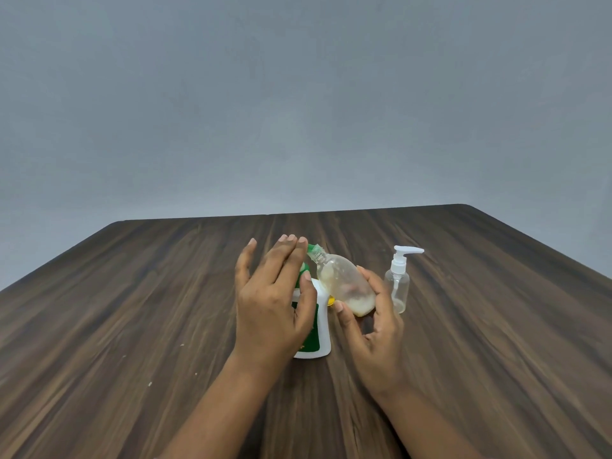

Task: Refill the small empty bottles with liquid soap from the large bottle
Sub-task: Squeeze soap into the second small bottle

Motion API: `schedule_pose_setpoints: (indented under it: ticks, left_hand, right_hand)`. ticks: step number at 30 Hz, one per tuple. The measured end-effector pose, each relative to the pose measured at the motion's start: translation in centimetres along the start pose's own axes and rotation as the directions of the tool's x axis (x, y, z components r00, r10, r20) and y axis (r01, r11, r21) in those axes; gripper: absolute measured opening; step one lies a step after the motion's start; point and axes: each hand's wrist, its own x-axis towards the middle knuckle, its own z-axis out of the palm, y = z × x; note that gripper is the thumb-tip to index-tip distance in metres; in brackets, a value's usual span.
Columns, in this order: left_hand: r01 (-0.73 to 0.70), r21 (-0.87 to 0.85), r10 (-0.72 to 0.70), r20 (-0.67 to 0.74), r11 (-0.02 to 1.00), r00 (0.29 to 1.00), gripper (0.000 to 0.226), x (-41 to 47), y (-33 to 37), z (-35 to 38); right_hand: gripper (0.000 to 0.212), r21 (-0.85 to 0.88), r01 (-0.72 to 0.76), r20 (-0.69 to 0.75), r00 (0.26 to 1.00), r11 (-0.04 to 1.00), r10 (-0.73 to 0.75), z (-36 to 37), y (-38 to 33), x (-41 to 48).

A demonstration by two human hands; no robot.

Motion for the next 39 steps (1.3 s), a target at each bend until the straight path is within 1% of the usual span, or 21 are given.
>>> schedule_pose_setpoints:
  ticks: [4, 12, 19, 26, 31, 39]
  left_hand:
    - [-0.004, -0.017, 0.004, -0.026, 1.0, 1.0, 0.036, 0.2, 0.1, 0.0]
    - [0.037, -0.125, -0.046, -0.066, 0.991, 0.997, 0.037, -1.1, 0.0, 0.8]
    - [0.035, -0.129, -0.044, -0.066, 0.991, 0.997, 0.036, -0.9, 0.0, 0.6]
    - [0.022, -0.093, -0.027, -0.058, 0.995, 0.998, 0.035, 0.0, 0.1, 0.2]
    - [0.039, -0.119, -0.049, -0.088, 0.992, 0.995, 0.037, -0.9, 0.3, 0.9]
    - [0.044, -0.134, -0.057, -0.096, 0.99, 0.994, 0.037, -1.2, 0.1, 1.1]
  right_hand:
    - [0.044, 0.0, 0.0, 0.002, 1.0, 1.0, 0.0, 0.1, -0.2, 0.0]
    - [0.044, -0.065, 0.029, -0.008, 1.0, 0.997, -0.03, 0.2, -0.1, 0.0]
    - [0.045, -0.063, 0.01, -0.003, 1.0, 0.998, -0.01, 0.2, -0.3, -0.1]
    - [0.048, -0.03, -0.013, 0.018, 1.0, 0.999, 0.014, 0.2, -0.5, 0.0]
    - [0.046, -0.034, -0.018, 0.012, 1.0, 0.999, 0.018, 0.1, -0.5, 0.0]
    - [0.044, -0.03, -0.022, 0.004, 1.0, 0.999, 0.022, 0.3, -0.6, -0.1]
